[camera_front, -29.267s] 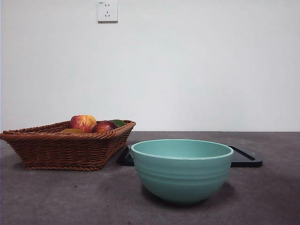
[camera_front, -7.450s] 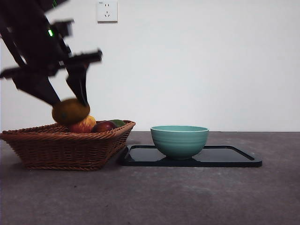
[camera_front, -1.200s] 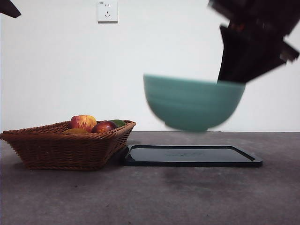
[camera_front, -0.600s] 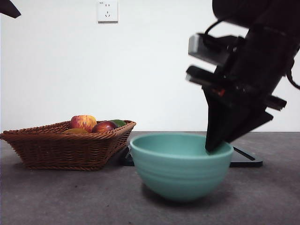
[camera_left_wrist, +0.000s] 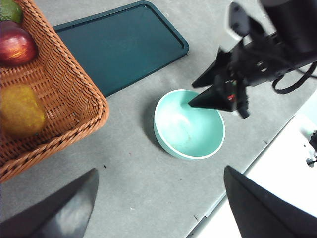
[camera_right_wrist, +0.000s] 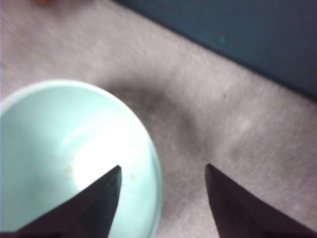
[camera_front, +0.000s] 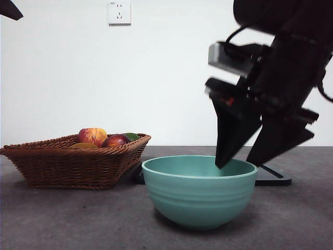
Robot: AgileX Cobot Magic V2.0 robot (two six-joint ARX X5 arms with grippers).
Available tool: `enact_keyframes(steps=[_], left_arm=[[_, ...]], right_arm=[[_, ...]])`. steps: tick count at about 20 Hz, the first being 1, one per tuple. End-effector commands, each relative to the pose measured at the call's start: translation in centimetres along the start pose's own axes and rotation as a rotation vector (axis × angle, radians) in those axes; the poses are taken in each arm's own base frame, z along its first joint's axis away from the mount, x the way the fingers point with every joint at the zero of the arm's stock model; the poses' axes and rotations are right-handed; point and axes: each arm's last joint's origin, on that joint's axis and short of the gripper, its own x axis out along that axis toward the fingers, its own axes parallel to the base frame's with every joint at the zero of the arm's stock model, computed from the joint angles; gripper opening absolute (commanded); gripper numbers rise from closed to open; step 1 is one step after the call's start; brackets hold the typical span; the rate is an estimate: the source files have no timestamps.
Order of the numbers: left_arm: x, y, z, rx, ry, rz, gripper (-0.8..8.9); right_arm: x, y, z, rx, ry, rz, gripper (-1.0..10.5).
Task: Pick up the wifruite, put it on the bowl, pick up the plate, put it on desk
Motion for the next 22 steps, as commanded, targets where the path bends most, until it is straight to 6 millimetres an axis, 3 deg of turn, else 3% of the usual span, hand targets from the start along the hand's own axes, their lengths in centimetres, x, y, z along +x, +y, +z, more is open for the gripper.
enact_keyframes(steps=[1,6,12,17,22], left_arm=[[-0.2,-0.2,0.5,0.021,-0.018,-0.009,4.03],[-0.2,-0.2,0.5,0.02,-0.018,-0.009,4.03],[-0.2,-0.2,0.5,0.02,-0.018,-0.009,4.03],[-0.2,-0.2,0.4,0.018,-0.013,-0.009,4.03],[-0.2,-0.2,0.3,0.01,0.005,-0.009,4.03]], right_arm=[[-1.4,0.5,0.4,-0.001,-0.057,0.016,2.8],[-6.4,1.1,0.5,-0.022,-0.165,0.048,2.8],[-11.7,1.4,-1.8,-0.051,-0.198,0.178,2.8],[-14.2,1.3,-3.9,-0.062,-0.169,0.271,2.8],[-15.1,1.2,-4.8,-0.067,-0.178,0.271,2.8]])
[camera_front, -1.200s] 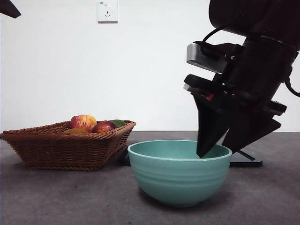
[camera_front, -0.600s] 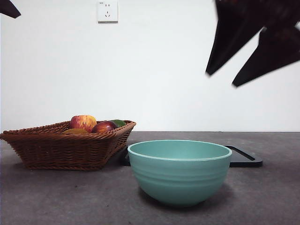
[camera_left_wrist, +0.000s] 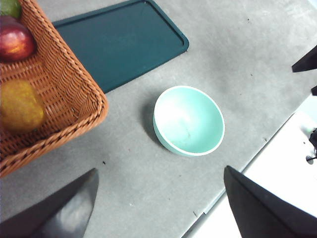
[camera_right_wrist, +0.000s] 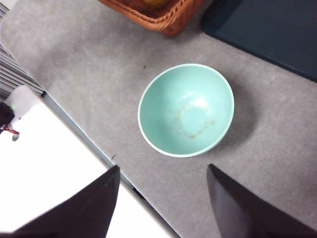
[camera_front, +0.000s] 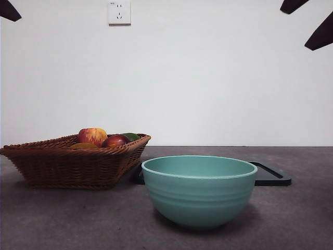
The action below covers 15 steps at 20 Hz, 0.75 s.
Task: Pick up the wifruite, put it on the bowl, pick up the plate, put it on desk
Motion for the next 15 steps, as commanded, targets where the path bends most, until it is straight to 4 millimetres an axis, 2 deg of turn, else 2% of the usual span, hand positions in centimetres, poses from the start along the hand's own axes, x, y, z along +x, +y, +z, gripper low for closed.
enact_keyframes(steps=[1,12,13,15], left_arm=[[-0.24,-0.2,0.38,0.016,-0.008,-0.009,4.03],[-0.25,-0.2,0.34,0.014,-0.005,-0.009,3.94],[-0.24,-0.2,0.34,0.014,-0.005,-0.009,3.67],[-0.24,-0.2,0.34,0.014,-0.005,-0.009,1.93]], right_arm=[[-0.33,0.32,0.31,-0.023,-0.015,0.013,2.8],[-0.32,0.31,0.31,-0.023,-0.014,0.012,2.6],[-0.32,0.31,0.3,-0.023,-0.014,0.013,2.2],[-0.32,0.31,0.31,-0.023,-0.014,0.012,0.4]])
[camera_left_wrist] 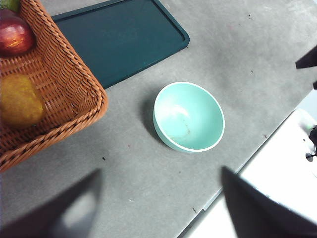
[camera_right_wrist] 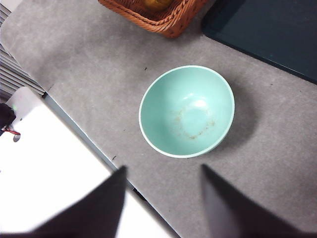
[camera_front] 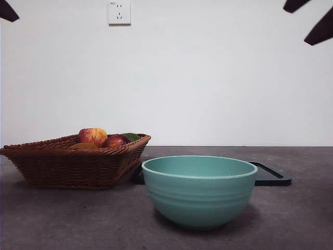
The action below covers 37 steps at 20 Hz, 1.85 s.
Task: Pick up the wifruite, put it on the bowl, pick up the plate, put it on desk
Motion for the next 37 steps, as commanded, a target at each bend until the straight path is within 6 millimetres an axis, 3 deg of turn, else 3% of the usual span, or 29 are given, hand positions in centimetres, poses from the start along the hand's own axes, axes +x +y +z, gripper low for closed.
enact_keyframes(steps=[1,3,21,25,28,31,33,37], left_arm=[[-0.2,-0.2,0.5,0.019,-0.016,-0.009,1.03],[-0.2,-0.2,0.5,0.02,-0.016,-0.009,0.07],[-0.3,-0.2,0.5,0.023,-0.025,-0.009,0.07],[-2.0,-0.5,0.7,0.113,-0.156,0.022,0.07],[-5.2,-0.2,0.9,0.226,-0.421,0.218,0.07],[-7.8,0.1,-0.1,0.251,-0.708,0.514,0.07],[-8.2,0.6,-1.6,0.231,-0.827,0.699,0.07],[-6.5,2.3,-5.1,0.17,-0.88,0.905,0.07]], right_arm=[[-0.2,0.3,0.3,-0.021,-0.01,0.011,0.1],[-0.2,0.3,0.3,-0.021,-0.01,0.011,0.1],[-0.2,0.4,0.7,-0.031,-0.044,0.014,0.1],[-0.2,0.4,0.7,-0.032,-0.045,0.014,0.1],[-0.2,0.4,0.7,-0.032,-0.046,0.014,0.1],[-0.2,0.4,0.7,-0.032,-0.046,0.014,0.1],[-0.2,0.4,0.7,-0.032,-0.046,0.014,0.1],[-0.2,0.4,0.7,-0.032,-0.046,0.014,0.1]])
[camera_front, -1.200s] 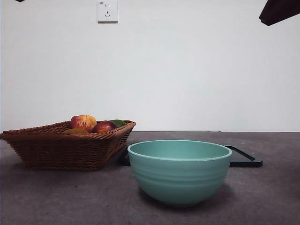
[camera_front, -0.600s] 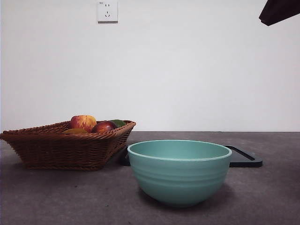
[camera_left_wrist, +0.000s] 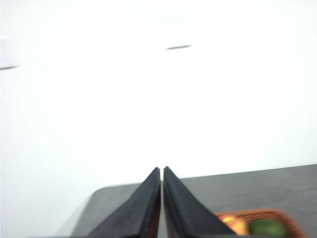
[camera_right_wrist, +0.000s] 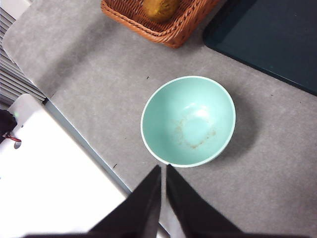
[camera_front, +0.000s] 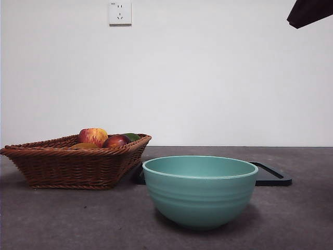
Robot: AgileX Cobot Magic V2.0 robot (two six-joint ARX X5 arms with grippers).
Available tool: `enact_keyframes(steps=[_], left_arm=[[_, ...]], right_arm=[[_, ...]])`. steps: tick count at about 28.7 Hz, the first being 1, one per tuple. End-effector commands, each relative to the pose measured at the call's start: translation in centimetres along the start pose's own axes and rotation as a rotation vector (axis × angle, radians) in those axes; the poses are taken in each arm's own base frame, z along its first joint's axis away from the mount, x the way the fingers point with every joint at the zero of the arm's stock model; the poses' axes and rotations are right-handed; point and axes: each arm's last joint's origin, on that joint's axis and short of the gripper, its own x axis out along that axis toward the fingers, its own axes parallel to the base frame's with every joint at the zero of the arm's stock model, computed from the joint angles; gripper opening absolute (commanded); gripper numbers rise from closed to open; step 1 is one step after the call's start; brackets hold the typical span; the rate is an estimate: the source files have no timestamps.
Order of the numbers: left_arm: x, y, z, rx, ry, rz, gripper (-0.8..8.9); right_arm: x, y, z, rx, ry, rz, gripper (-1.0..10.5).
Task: Pick up the wifruite, put it on the bowl, pick up the plate, put it on desk
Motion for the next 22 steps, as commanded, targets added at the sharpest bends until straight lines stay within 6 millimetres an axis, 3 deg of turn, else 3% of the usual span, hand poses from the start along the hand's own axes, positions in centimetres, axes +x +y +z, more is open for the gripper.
enact_keyframes(steps=[1,13,22], left_arm=[[-0.2,0.0,-2.4,0.018,0.014,0.048,0.07],[-0.9,-0.8,-13.2,0.018,0.199,0.071,0.07],[-1.2,-1.2,-17.2,0.002,0.262,0.065,0.07]], right_arm=[[-0.2,0.3,0.4,-0.022,-0.017,0.011,0.1],[-0.2,0.3,0.4,-0.022,-0.017,0.011,0.1],[-0.2,0.3,0.4,-0.023,-0.018,0.011,0.1]])
